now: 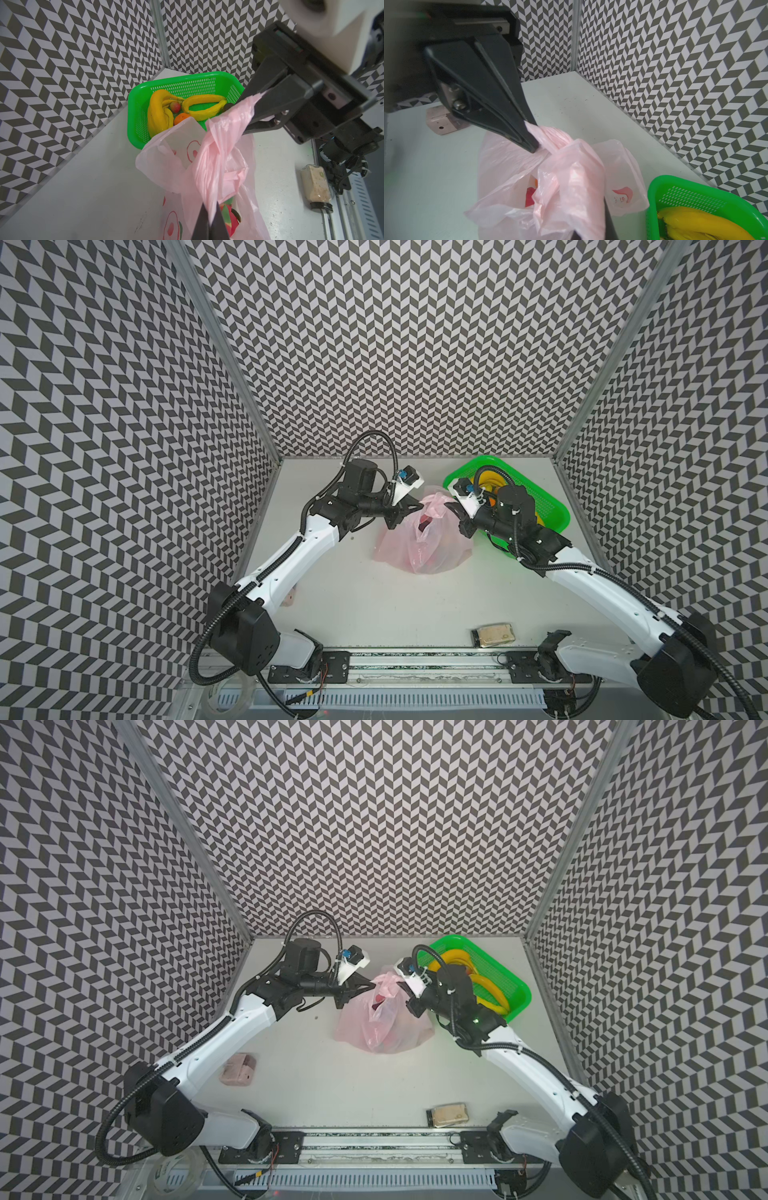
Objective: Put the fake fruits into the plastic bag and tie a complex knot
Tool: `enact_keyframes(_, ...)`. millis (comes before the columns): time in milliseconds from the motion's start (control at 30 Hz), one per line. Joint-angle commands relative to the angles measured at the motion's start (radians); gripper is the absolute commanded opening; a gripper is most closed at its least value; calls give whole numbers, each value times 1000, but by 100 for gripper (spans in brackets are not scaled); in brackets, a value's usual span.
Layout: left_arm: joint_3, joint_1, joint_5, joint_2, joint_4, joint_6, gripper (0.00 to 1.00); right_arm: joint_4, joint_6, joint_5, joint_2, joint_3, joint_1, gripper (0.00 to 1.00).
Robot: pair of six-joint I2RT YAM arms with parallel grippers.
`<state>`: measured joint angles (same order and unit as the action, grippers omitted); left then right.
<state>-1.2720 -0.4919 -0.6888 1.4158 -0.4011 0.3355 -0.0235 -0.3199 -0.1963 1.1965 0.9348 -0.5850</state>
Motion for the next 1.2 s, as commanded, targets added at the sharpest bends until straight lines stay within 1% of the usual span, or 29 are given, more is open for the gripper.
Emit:
enact_keyframes(0,-3,16,-74,-29,44,-75,0,177,25,109,-35,-43,-18,0)
enact_keyframes(133,12,17,-96,-35,61,-89,0,239,49,48,-35,-77,-25,0)
enact_keyframes(167,16,16,-105,-38,61,-84,2,250,55,38,-33,-83,-28,0)
enact_keyframes(200,21,16,-106,-41,63,-81,7,267,65,25,-33,-91,-28,0)
enact_keyframes(233,27,17,-100,-46,65,-75,17,284,72,7,-35,-100,-28,0)
enact_keyframes(267,31,17,-88,-49,62,-65,24,290,71,-3,-35,-102,-27,0)
enact_keyframes(367,29,17,-6,-62,44,-6,47,262,59,-12,-45,-86,-28,0)
enact_keyframes(400,30,16,20,-65,45,15,52,249,53,-13,-46,-80,-28,0)
enact_keyframes(467,22,16,34,-71,49,52,61,237,50,-21,-50,-75,-29,0)
enact_keyframes(600,7,14,15,-63,77,113,72,242,58,-53,-45,-76,-27,0)
enact_keyframes(733,-7,11,-3,-29,67,184,78,233,58,-69,-45,-71,-27,0)
enact_keyframes(867,-16,10,-24,8,59,242,79,223,56,-78,-47,-67,-27,0)
enact_keyframes(1033,-38,-6,-38,50,65,249,76,221,56,-92,-46,-65,-27,0)
enact_keyframes(1167,-53,-14,-44,82,62,253,70,227,60,-108,-50,-66,-27,0)
